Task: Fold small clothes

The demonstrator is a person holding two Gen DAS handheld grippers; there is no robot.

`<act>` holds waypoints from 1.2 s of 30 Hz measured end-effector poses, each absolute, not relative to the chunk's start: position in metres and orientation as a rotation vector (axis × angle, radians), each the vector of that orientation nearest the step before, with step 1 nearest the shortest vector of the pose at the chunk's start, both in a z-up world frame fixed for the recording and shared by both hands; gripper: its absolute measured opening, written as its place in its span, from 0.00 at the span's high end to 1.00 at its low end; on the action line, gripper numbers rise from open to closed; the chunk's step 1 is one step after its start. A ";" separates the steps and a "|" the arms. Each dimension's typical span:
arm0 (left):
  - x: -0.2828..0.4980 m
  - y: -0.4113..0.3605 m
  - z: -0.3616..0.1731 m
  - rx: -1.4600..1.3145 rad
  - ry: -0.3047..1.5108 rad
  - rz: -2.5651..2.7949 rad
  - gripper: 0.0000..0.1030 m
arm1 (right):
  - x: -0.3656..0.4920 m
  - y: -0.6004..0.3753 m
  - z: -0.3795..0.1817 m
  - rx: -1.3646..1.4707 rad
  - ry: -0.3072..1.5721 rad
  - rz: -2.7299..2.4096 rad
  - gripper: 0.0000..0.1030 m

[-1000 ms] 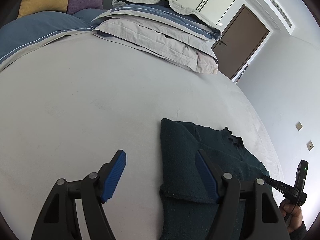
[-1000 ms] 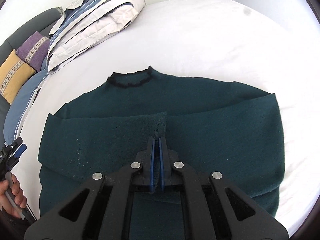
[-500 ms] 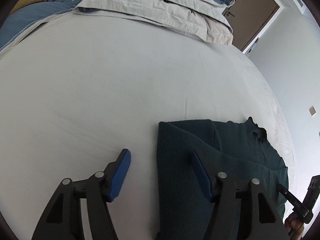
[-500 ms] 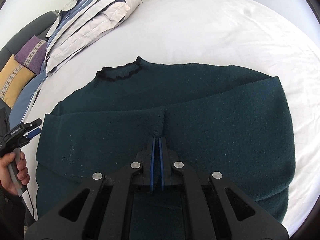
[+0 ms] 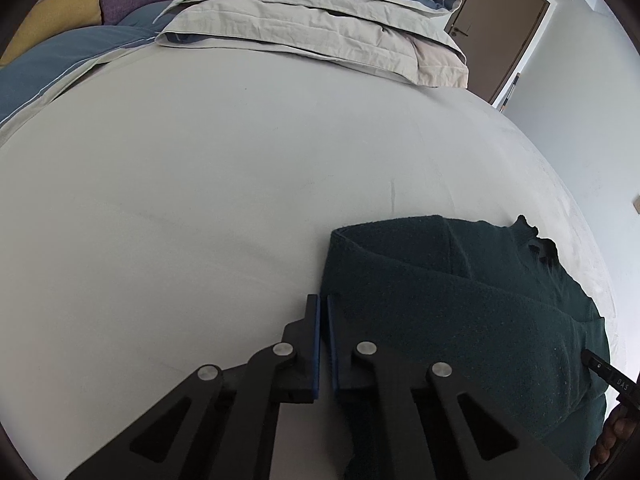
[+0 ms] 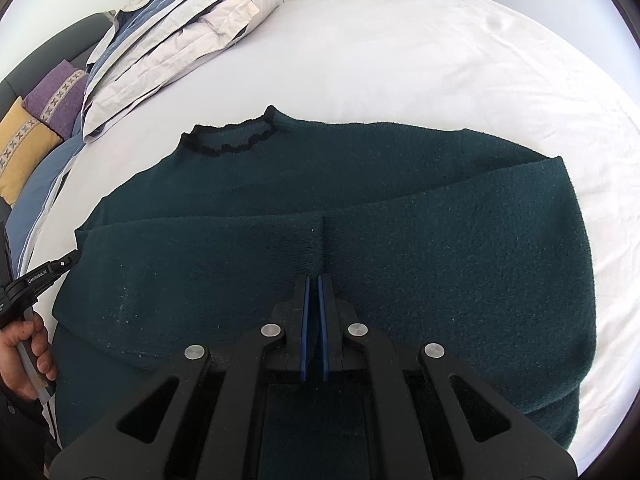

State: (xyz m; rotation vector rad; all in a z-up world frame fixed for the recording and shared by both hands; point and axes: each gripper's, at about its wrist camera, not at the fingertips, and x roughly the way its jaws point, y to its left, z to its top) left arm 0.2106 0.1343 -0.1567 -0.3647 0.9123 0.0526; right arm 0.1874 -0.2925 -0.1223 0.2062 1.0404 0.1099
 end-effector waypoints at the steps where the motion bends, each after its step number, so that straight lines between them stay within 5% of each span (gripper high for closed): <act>1: 0.212 0.135 -0.157 -0.368 0.913 0.054 0.96 | 0.188 -0.292 -0.122 0.203 1.041 0.109 0.97; 9: 0.205 0.131 -0.123 -0.309 0.857 0.082 0.99 | 0.182 -0.294 -0.110 0.239 1.026 0.117 0.95; 10: 0.207 0.124 -0.115 -0.290 0.836 0.055 0.96 | 0.182 -0.294 -0.108 0.249 1.017 0.124 0.87; 12: 0.216 0.112 -0.109 -0.269 0.846 0.015 0.67 | 0.180 -0.294 -0.105 0.273 0.999 0.143 0.68; 13: 0.222 0.107 -0.110 -0.258 0.852 0.016 0.43 | 0.179 -0.295 -0.104 0.286 0.993 0.147 0.54; 16: 0.235 0.098 -0.126 -0.208 0.889 0.042 0.39 | 0.182 -0.293 -0.108 0.279 1.013 0.140 0.52; 18: 0.238 0.096 -0.149 -0.192 0.957 0.043 0.52 | 0.186 -0.290 -0.116 0.257 1.057 0.149 0.58; 19: 0.235 0.096 -0.157 -0.181 0.951 0.041 0.53 | 0.187 -0.287 -0.119 0.227 1.063 0.138 0.73; 22: 0.224 0.092 -0.159 -0.121 0.921 0.053 0.56 | 0.185 -0.289 -0.119 0.203 1.051 0.115 0.91; 36: 0.207 0.092 -0.157 -0.071 0.899 0.069 0.57 | 0.179 -0.331 -0.126 0.336 1.019 0.048 1.00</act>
